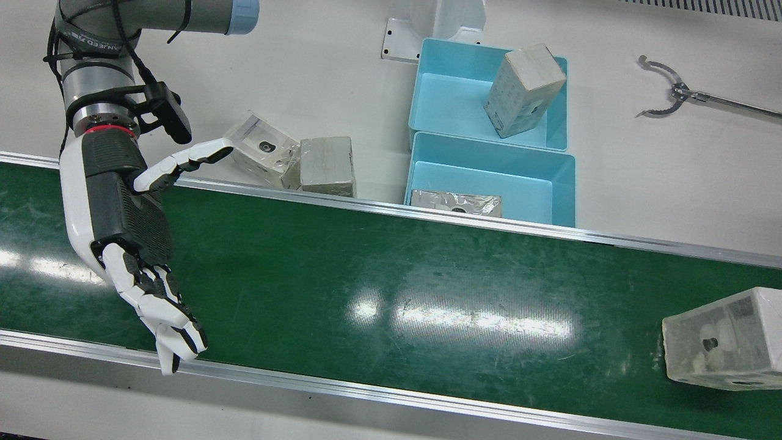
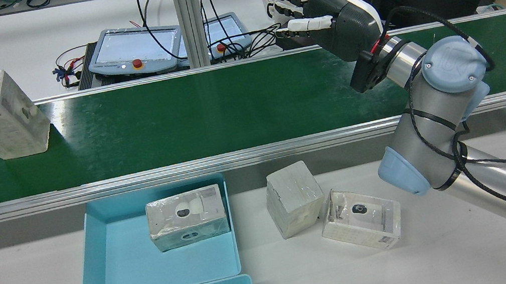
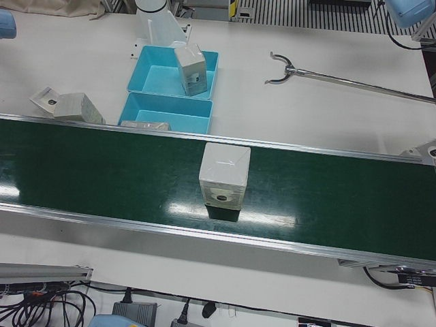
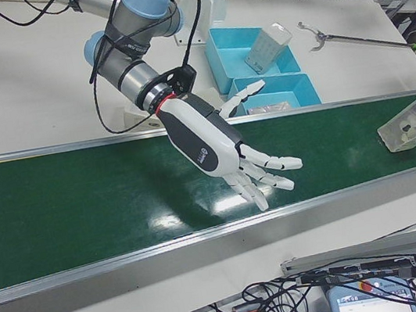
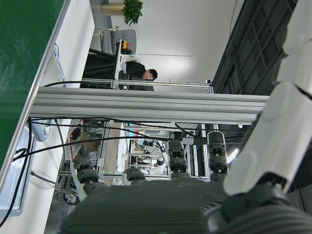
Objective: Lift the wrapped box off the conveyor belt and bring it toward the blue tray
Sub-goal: 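Lower the open right hand toward the belt in the box's path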
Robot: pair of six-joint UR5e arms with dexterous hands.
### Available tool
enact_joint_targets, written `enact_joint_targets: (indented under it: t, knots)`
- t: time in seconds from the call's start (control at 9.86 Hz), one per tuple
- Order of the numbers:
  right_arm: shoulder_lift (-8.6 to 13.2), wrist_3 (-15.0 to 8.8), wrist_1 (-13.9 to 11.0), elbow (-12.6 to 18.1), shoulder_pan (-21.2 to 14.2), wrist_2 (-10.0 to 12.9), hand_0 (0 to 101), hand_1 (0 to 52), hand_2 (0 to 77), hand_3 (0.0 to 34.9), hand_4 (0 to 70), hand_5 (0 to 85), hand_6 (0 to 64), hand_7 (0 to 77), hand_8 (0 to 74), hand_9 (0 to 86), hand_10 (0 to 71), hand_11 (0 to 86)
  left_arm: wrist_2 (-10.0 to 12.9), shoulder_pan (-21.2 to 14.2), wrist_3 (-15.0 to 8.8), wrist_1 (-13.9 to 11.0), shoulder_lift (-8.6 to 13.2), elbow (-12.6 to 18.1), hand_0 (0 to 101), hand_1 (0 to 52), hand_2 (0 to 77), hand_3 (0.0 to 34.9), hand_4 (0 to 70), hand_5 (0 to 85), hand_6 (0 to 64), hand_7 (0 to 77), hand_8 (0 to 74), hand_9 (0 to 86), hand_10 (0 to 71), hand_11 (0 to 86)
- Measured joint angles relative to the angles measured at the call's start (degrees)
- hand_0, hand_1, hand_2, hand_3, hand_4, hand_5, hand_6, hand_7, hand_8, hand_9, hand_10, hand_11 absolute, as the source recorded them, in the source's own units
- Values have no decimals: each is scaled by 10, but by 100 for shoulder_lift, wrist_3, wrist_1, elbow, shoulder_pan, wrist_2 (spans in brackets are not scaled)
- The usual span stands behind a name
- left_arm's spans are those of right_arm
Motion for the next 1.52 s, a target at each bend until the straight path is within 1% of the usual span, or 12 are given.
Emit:
enact_joint_targets:
  t: [0.1, 0.3, 0.61, 0.71, 0.81, 0.91, 1.01, 1.12, 1.22, 1.32, 1.42, 1.52]
  knots:
    - [2, 0, -2, -4, -8, 0, 389, 71, 125, 300, 87, 164, 0, 125, 0, 11, 60, 87, 0, 0, 0, 0, 0, 0, 0, 0, 11, 0, 0, 5, 0, 5, 5, 5, 0, 0]
    - [3, -5, -2, -11, -20, 0, 391, 76, 136, 300, 87, 169, 0, 120, 0, 16, 60, 87, 0, 0, 0, 0, 0, 0, 0, 0, 11, 0, 0, 5, 0, 5, 5, 5, 0, 0]
    - [3, -4, -2, -17, -32, 0, 389, 71, 136, 300, 82, 158, 0, 125, 0, 11, 60, 98, 0, 0, 0, 0, 0, 0, 0, 0, 11, 0, 0, 5, 0, 5, 0, 5, 0, 0]
    - [4, -3, -3, -21, -33, 0, 390, 71, 147, 301, 87, 87, 0, 120, 0, 16, 104, 147, 0, 0, 0, 0, 0, 0, 0, 0, 11, 0, 0, 5, 0, 5, 0, 5, 5, 0]
    - [7, -3, -5, -21, -34, 3, 390, 71, 147, 301, 87, 125, 0, 120, 0, 16, 104, 158, 0, 0, 0, 0, 0, 0, 0, 0, 11, 0, 0, 5, 0, 5, 0, 5, 5, 0]
    - [9, -5, -7, -21, -37, 5, 390, 71, 147, 301, 71, 136, 0, 120, 0, 16, 109, 158, 0, 0, 0, 0, 0, 0, 0, 0, 5, 0, 0, 5, 0, 5, 5, 5, 5, 0]
    - [10, -7, -8, -20, -40, 7, 390, 71, 147, 301, 71, 136, 0, 120, 0, 16, 109, 158, 0, 0, 0, 0, 0, 0, 0, 0, 11, 0, 0, 5, 0, 5, 5, 0, 0, 0]
    - [15, -8, -8, -19, -45, 8, 390, 71, 147, 299, 71, 136, 0, 109, 11, 16, 196, 256, 0, 0, 0, 0, 0, 0, 0, 0, 5, 0, 0, 5, 0, 5, 5, 0, 5, 0]
    - [21, -8, -8, -19, -48, 9, 389, 71, 147, 299, 82, 136, 0, 109, 27, 82, 251, 365, 0, 0, 0, 0, 0, 0, 0, 0, 11, 0, 0, 5, 0, 5, 5, 0, 0, 0]
    - [25, -9, -9, -15, -54, 12, 387, 60, 153, 299, 93, 147, 0, 120, 55, 114, 333, 464, 0, 0, 0, 0, 0, 0, 0, 0, 11, 0, 0, 5, 0, 5, 5, 0, 0, 0]
    - [27, -9, -9, -7, -54, 14, 386, 60, 153, 299, 120, 44, 33, 213, 185, 235, 322, 447, 0, 0, 0, 0, 0, 0, 0, 0, 5, 0, 0, 5, 0, 5, 5, 5, 0, 0]
    - [29, -9, -9, 0, -54, 16, 386, 60, 153, 299, 120, 44, 33, 213, 185, 235, 322, 447, 0, 0, 0, 0, 0, 0, 0, 0, 5, 0, 0, 5, 0, 5, 0, 5, 5, 0]
